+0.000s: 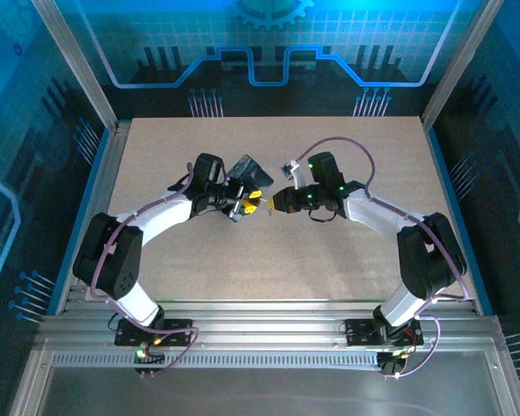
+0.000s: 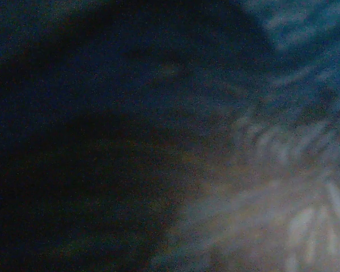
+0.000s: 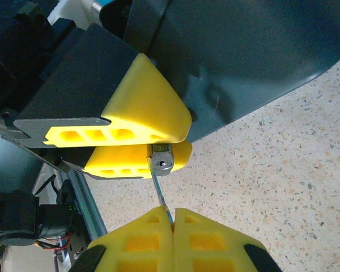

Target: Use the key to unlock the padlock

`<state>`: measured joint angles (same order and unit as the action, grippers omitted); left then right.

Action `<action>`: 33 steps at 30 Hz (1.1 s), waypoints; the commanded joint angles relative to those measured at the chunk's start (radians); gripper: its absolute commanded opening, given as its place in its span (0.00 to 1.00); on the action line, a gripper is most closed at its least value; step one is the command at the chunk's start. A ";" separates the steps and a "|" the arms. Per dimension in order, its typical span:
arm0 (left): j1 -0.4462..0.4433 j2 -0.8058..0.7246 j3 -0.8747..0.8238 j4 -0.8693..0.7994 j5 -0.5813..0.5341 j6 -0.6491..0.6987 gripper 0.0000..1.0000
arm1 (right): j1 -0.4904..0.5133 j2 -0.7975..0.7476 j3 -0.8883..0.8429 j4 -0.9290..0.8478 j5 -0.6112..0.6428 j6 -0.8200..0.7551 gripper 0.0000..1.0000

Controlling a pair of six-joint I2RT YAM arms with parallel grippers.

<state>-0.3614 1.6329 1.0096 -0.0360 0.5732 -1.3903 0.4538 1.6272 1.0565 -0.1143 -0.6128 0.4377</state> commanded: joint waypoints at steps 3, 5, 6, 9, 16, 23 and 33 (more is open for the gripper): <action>0.014 -0.054 -0.009 0.020 0.011 -0.024 0.22 | -0.014 -0.011 -0.032 0.001 0.012 0.023 0.00; 0.015 -0.054 -0.011 0.023 0.009 -0.027 0.22 | -0.014 -0.013 -0.036 -0.001 0.015 0.024 0.00; 0.015 -0.053 -0.012 0.025 0.007 -0.030 0.21 | -0.014 -0.013 -0.037 0.001 0.015 0.024 0.00; 0.015 -0.054 -0.016 0.033 0.006 -0.036 0.21 | -0.013 -0.010 -0.043 0.012 0.009 0.031 0.00; 0.016 -0.054 -0.021 0.024 -0.005 -0.030 0.21 | -0.010 -0.020 -0.052 0.060 -0.029 0.062 0.00; 0.015 -0.051 -0.023 0.023 -0.012 -0.030 0.21 | 0.005 -0.026 -0.057 0.085 -0.047 0.078 0.00; 0.016 -0.056 -0.027 0.013 -0.022 -0.026 0.21 | 0.014 -0.021 -0.044 0.079 -0.054 0.081 0.00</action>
<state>-0.3561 1.6142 0.9974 -0.0238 0.5648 -1.4158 0.4530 1.6272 1.0084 -0.0551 -0.6403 0.5102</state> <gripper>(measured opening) 0.324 0.041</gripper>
